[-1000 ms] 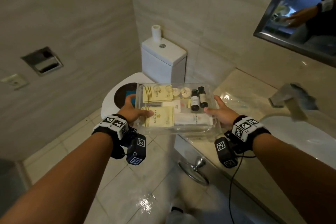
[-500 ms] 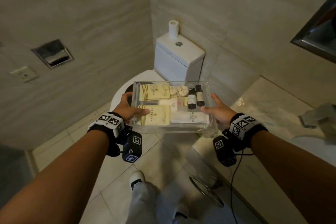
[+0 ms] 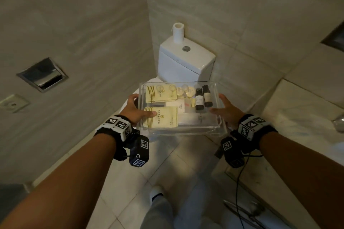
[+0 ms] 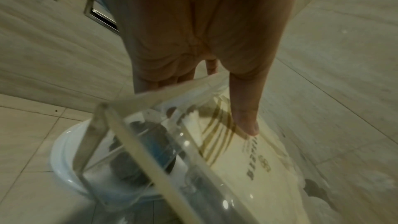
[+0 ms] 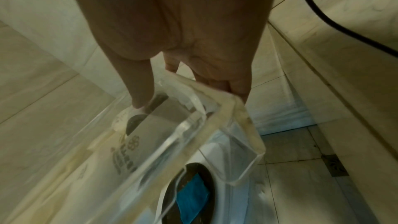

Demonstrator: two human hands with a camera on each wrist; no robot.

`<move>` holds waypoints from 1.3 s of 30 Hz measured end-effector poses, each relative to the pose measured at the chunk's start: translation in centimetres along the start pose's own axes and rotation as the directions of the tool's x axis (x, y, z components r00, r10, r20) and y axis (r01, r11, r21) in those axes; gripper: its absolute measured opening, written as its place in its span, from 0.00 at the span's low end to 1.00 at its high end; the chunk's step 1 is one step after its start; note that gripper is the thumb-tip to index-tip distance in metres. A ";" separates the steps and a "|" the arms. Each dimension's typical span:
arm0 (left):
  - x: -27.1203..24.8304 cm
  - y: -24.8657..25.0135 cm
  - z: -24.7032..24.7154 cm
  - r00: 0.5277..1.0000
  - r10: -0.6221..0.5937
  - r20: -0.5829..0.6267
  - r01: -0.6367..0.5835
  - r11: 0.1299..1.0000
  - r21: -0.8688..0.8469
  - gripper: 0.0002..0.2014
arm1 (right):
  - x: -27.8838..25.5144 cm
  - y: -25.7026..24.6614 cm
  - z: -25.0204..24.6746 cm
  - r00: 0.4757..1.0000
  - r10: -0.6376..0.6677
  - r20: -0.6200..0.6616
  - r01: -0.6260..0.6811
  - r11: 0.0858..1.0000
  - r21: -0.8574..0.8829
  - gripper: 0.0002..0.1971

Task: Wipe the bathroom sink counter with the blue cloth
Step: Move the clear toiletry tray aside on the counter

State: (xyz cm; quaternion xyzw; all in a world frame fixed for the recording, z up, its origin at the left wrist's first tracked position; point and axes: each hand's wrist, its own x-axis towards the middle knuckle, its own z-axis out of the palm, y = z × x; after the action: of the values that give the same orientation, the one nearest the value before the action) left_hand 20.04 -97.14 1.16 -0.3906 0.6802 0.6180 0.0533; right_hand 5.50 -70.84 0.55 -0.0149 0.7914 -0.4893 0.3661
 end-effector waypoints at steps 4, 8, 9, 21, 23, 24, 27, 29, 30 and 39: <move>2.1 2.2 2.0 0.997 0.030 0.066 -0.031 0.999 0.025 0.43 | 0.6 1.0 -2.3 0.996 -0.015 -0.089 0.016 1.000 0.011 0.38; 3.4 3.8 5.7 0.989 0.016 0.145 -0.028 0.996 0.081 0.46 | 1.6 3.9 -6.6 0.988 0.006 -0.156 -0.001 0.999 0.032 0.43; 3.6 4.1 6.8 0.986 0.018 0.166 -0.033 0.996 0.088 0.46 | 1.5 4.7 -7.7 0.985 0.019 -0.170 -0.012 0.999 0.045 0.46; 5.3 7.3 24.2 0.950 -0.021 0.312 -0.059 0.968 0.244 0.47 | -2.5 8.5 -20.7 0.944 0.116 -0.308 -0.048 0.975 0.218 0.33; 5.8 7.4 26.4 0.948 -0.017 0.317 -0.065 0.967 0.248 0.47 | -2.0 9.5 -22.4 0.937 0.132 -0.322 -0.055 0.970 0.237 0.33; 6.2 7.5 27.5 0.947 -0.023 0.321 -0.060 0.967 0.247 0.47 | -1.7 10.0 -23.2 0.936 0.142 -0.323 -0.061 0.967 0.249 0.34; 7.1 7.8 30.3 0.944 -0.031 0.329 -0.051 0.969 0.241 0.48 | -0.6 11.5 -25.3 0.932 0.163 -0.323 -0.069 0.957 0.282 0.35; 7.8 7.7 32.0 0.943 -0.030 0.331 -0.056 0.968 0.246 0.50 | 0.2 12.5 -26.6 0.926 0.171 -0.337 -0.070 0.954 0.290 0.37; 8.2 7.5 32.7 0.943 -0.034 0.332 -0.054 0.967 0.250 0.52 | 0.6 13.0 -27.3 0.923 0.176 -0.341 -0.076 0.955 0.288 0.38; 8.8 7.5 37.0 0.941 -0.026 0.337 -0.063 0.966 0.250 0.48 | 3.6 16.2 -32.5 0.896 0.280 -0.345 -0.188 0.943 0.276 0.49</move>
State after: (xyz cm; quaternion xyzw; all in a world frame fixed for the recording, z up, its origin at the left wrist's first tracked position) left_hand -5.71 -69.10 -6.31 -0.2622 0.7390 0.5828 0.2132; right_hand -11.01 -39.02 -5.97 0.2196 0.7794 -0.5252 0.2617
